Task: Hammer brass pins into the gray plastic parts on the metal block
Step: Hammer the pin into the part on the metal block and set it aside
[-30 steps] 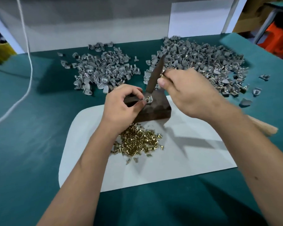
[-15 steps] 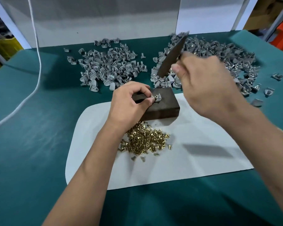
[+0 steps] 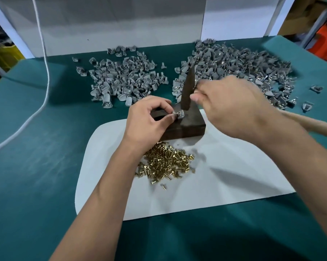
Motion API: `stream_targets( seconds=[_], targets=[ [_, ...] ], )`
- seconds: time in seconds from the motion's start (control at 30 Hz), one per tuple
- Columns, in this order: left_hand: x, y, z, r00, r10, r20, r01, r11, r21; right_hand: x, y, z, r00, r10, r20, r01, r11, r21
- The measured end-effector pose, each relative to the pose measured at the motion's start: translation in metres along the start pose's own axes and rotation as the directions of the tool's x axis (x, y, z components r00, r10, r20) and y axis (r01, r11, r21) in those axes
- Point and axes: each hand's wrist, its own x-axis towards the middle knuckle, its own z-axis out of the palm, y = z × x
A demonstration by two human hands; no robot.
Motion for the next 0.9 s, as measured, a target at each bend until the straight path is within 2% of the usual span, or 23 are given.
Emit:
stream_targets(
  seconds=[0.07,0.1,0.17,0.23,0.3,0.33,0.37,0.47,0.5,0.53,0.63,0.67,0.77,0.8,0.83,0.9],
  targets=[
    [0.001,0.0,0.0,1.0,0.001,-0.007,-0.001,1.0,0.005,-0.003,-0.001,0.001,0.99,0.013,-0.142,0.005,0.992,0.124],
    [0.001,0.0,0.001,1.0,0.003,-0.014,-0.003,1.0,0.006,-0.004,-0.004,0.003,0.993,0.023,-0.12,-0.005,0.989,0.147],
    [0.0,0.0,0.001,1.0,-0.003,-0.015,0.003,1.0,-0.001,-0.006,-0.008,0.01,0.997,0.04,0.065,-0.045,0.997,0.066],
    [0.0,0.001,0.0,1.0,-0.012,-0.007,0.012,1.0,-0.006,-0.004,-0.004,0.006,0.996,0.015,0.093,-0.015,1.0,-0.008],
    [0.0,0.0,-0.001,1.0,-0.016,-0.002,0.016,1.0,0.003,-0.002,0.0,0.0,1.0,-0.004,-0.026,0.004,1.0,-0.005],
    [0.0,0.001,0.0,1.0,-0.015,-0.003,0.015,1.0,0.005,-0.003,-0.001,0.0,0.995,0.004,-0.103,0.002,0.998,0.055],
    [0.001,0.001,0.0,1.0,-0.012,-0.006,0.012,1.0,0.005,-0.003,-0.004,0.002,0.992,0.017,-0.122,-0.005,0.996,0.094],
    [0.0,0.002,0.001,1.0,-0.017,-0.007,0.017,1.0,-0.005,-0.004,-0.009,0.013,0.994,0.021,0.105,-0.027,0.998,0.059],
    [-0.001,0.002,0.001,1.0,-0.021,-0.005,0.021,1.0,-0.008,-0.003,-0.006,0.009,0.993,0.02,0.119,-0.025,0.999,0.043],
    [-0.001,0.002,0.0,1.0,-0.024,-0.006,0.024,1.0,-0.007,-0.001,-0.004,0.004,0.994,0.024,0.108,-0.026,0.999,0.025],
    [-0.001,0.001,0.0,1.0,-0.023,-0.003,0.023,1.0,-0.004,-0.002,-0.002,0.001,0.995,0.023,-0.098,-0.012,0.993,0.113],
    [-0.001,0.0,0.0,1.0,-0.019,-0.006,0.019,1.0,-0.001,-0.002,-0.007,0.003,0.996,0.021,-0.084,-0.011,0.993,0.121],
    [-0.001,0.001,0.0,1.0,-0.006,0.004,0.005,1.0,0.015,-0.001,-0.012,0.005,0.986,0.02,0.167,-0.017,1.0,-0.018],
    [-0.001,0.001,0.0,1.0,-0.007,0.009,0.007,1.0,0.019,0.001,-0.01,0.0,0.985,0.02,0.174,-0.015,0.999,-0.03],
    [0.0,0.002,0.0,1.0,-0.012,0.009,0.012,1.0,0.021,0.003,-0.006,-0.006,0.991,0.009,0.134,-0.004,0.999,-0.035],
    [0.002,0.001,-0.001,1.0,-0.019,0.005,0.018,1.0,0.016,0.003,-0.004,-0.007,0.998,-0.01,-0.055,0.012,0.999,0.038]
  ],
)
